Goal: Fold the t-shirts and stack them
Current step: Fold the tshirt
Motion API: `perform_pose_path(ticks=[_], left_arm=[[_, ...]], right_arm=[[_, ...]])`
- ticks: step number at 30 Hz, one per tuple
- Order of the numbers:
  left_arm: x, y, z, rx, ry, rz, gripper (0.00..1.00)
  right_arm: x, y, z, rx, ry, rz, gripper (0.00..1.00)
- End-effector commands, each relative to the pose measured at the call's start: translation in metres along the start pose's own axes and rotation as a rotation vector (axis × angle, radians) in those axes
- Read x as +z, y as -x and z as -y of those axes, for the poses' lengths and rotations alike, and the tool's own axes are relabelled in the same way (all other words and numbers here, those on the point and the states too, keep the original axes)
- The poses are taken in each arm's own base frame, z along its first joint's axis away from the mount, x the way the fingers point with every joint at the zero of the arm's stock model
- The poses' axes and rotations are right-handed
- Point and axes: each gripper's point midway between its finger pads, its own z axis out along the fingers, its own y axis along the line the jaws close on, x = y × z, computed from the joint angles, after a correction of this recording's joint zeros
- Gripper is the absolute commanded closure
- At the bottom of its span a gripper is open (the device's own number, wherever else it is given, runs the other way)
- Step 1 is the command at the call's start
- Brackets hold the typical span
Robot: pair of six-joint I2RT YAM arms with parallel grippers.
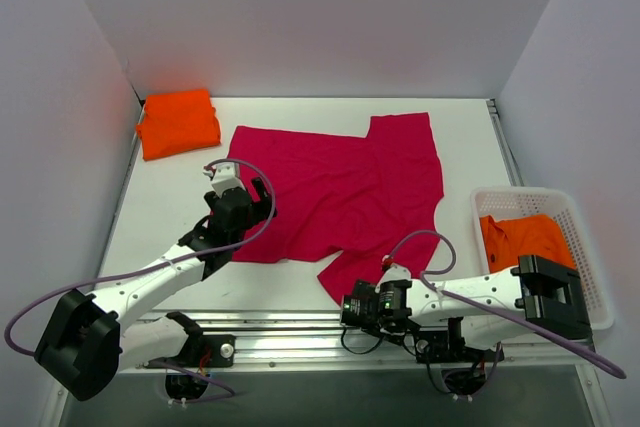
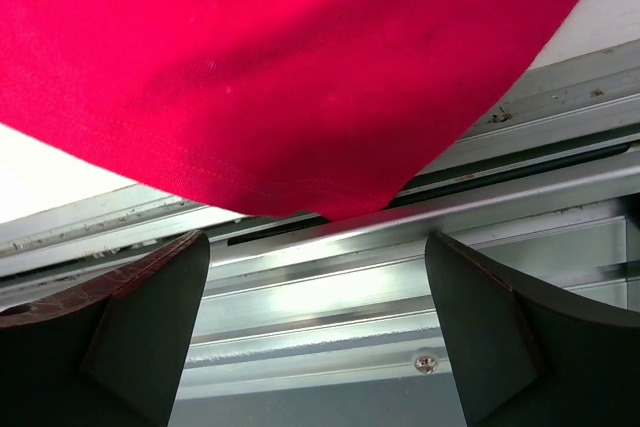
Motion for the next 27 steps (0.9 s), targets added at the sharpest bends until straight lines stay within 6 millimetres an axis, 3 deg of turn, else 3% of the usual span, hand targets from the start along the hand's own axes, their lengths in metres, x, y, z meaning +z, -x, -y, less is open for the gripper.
perform_pose_path(ticks=[1, 9, 17, 20, 24, 26, 27], left_arm=[[-0.001, 0.009, 0.003, -0.019, -0.007, 0.026, 0.05], [0.001, 0.008, 0.002, -0.014, 0.003, 0.025, 0.06], [0.009, 0.002, 0.001, 0.001, 0.019, 0.013, 0.06], [0.011, 0.0, -0.001, 0.006, 0.029, 0.013, 0.06], [0.013, -0.001, -0.002, 0.01, 0.036, 0.011, 0.06], [0.014, -0.001, -0.002, 0.012, 0.039, 0.009, 0.06], [0.014, -0.001, -0.002, 0.012, 0.041, 0.01, 0.06]], right_arm=[[0.014, 0.03, 0.02, -0.028, -0.102, 0.131, 0.15], [0.013, 0.065, 0.01, -0.047, -0.151, 0.235, 0.17], [0.031, 0.064, 0.012, -0.07, -0.172, 0.205, 0.2], [0.04, 0.055, 0.016, -0.082, -0.184, 0.173, 0.29], [0.049, 0.047, 0.023, -0.098, -0.205, 0.144, 0.59], [0.052, 0.044, 0.025, -0.105, -0.216, 0.134, 0.65], [0.053, 0.043, 0.025, -0.105, -0.217, 0.128, 0.76]])
